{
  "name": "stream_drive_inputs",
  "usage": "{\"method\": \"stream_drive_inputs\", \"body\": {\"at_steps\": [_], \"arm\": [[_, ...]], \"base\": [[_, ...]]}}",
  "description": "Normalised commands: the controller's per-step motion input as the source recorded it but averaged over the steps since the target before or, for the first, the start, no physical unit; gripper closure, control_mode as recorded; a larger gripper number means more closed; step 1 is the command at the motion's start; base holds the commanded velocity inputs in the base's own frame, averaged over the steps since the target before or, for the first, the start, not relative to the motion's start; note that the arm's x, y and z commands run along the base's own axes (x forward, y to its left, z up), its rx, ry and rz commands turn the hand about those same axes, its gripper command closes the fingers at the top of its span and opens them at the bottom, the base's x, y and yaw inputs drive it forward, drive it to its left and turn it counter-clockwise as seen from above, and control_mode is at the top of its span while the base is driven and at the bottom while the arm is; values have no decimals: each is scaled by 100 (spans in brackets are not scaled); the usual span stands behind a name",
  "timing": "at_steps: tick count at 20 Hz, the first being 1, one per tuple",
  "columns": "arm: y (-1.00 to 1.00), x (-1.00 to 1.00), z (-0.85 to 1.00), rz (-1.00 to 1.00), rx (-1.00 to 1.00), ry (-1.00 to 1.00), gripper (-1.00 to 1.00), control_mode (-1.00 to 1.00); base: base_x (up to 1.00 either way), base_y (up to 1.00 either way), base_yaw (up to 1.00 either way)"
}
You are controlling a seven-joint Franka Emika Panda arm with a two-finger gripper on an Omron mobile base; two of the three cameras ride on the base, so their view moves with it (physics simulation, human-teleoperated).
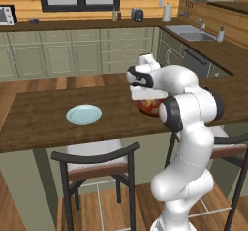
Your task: Pick the chicken drumstick and sweet potato from their plates and place them in the bowl. Then put the bowl in the fridge.
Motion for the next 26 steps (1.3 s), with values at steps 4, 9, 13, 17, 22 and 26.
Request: {"method": "stream_drive_inputs", "body": {"at_steps": [4,9,13,17,22,26], "arm": [[-86,23,-4,18,6,0,100,-100],[-53,30,-14,17,5,0,100,-100],[-7,26,-13,16,4,0,100,-100],[-12,28,-40,14,11,0,100,-100],[-16,37,-52,10,11,0,100,-100],[-3,48,-20,0,3,0,100,-100]], "base": [[0,0,0],[0,0,0],[0,0,0],[0,0,0],[0,0,0],[0,0,0]]}}
